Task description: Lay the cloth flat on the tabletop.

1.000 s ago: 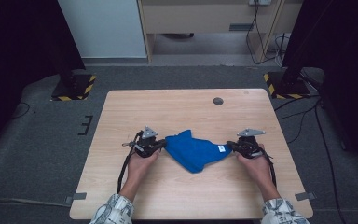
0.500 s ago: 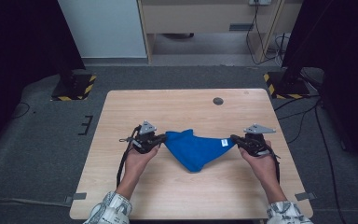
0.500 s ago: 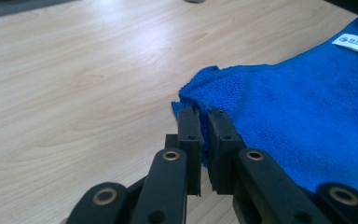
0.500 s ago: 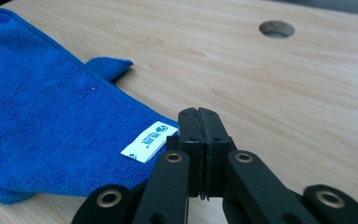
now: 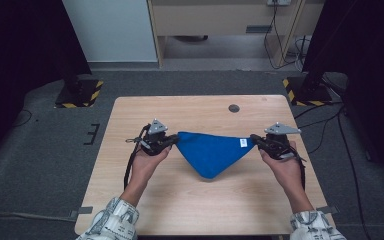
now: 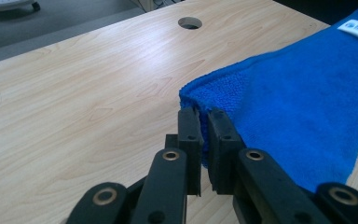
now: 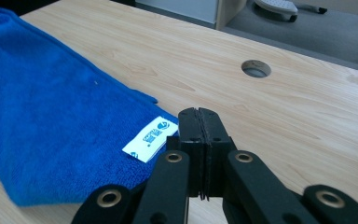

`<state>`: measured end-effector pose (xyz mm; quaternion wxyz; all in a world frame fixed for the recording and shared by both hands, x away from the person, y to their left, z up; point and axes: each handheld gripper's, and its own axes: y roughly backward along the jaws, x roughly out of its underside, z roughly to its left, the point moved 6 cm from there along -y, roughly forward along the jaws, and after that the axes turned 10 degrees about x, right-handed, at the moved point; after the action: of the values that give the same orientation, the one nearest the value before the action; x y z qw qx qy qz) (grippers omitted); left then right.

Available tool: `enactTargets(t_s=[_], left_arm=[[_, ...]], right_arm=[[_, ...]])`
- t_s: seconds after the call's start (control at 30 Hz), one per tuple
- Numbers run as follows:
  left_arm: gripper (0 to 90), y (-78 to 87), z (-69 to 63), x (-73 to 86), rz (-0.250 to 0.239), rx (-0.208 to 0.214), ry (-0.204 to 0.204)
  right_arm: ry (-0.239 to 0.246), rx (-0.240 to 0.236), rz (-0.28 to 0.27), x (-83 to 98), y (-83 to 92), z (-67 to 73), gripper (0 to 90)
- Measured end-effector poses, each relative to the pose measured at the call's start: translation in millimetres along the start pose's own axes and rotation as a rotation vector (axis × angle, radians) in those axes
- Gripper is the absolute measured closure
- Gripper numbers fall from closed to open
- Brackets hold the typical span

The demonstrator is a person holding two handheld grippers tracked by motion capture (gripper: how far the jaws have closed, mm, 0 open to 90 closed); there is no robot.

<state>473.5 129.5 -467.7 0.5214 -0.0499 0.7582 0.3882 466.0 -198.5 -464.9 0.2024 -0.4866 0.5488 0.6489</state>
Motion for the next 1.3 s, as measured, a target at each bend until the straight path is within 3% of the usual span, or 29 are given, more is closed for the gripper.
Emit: enactTargets(t_s=[0.17,0.37,0.57,0.83,0.97,1.3], left_arm=[[84.8,4.4,1.7,-13.1,-0.025,0.019,0.006],[84.8,13.0,1.4,-22.4,-0.035,0.012,-0.006],[84.9,23.6,3.2,-27.4,-0.048,-0.006,0.006],[84.8,43.3,-1.8,-48.9,-0.069,-0.028,-0.023],[84.9,50.9,-5.7,-58.2,-0.071,-0.041,-0.044],[84.8,66.1,-12.1,-63.1,-0.087,-0.053,-0.052]], right_arm=[[0.006,0.029,0.007,-4.6,11.7,-8.4,89.4],[0.031,0.038,-0.015,-23.8,19.8,-7.2,89.4],[0.048,0.03,-0.044,-40.3,25.7,-3.0,89.4],[0.057,0.025,-0.082,-58.6,32.0,-0.2,89.4],[0.046,0.017,-0.099,-62.2,32.4,-1.3,89.5],[0.04,-0.001,-0.13,-69.4,41.8,-1.7,89.5]])
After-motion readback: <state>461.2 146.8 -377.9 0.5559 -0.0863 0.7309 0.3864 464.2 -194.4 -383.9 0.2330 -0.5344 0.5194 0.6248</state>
